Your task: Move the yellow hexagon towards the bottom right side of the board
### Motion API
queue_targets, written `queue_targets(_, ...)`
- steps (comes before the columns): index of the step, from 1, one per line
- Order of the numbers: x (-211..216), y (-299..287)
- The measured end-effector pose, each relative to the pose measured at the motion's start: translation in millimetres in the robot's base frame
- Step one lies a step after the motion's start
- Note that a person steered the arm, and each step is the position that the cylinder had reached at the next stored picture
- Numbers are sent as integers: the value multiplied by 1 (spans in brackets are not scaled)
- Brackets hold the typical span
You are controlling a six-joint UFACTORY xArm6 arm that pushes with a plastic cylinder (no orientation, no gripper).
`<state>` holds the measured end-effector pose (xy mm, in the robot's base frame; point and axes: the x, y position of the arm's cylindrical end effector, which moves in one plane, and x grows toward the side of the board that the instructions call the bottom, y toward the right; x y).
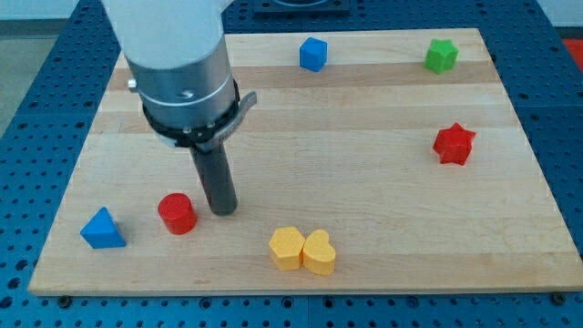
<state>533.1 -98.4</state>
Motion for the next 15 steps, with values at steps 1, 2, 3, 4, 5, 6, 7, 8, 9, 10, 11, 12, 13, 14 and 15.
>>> queue_targets(1, 15, 0)
queue_targets(2, 61, 0)
queue_targets(3, 86, 1)
queue_targets(4, 86, 2)
queue_targets(5, 85, 26)
queue_targets(6, 78, 58)
queue_targets(7, 45, 60)
queue_targets(8, -2, 64)
queue_targets(9, -32, 66)
queue_targets(10, -27, 72)
queue_targets(11, 8, 89)
queue_targets(12, 12, 66)
queue_targets(13, 8, 60)
queue_targets(14, 9, 55)
queue_targets(15, 44, 72)
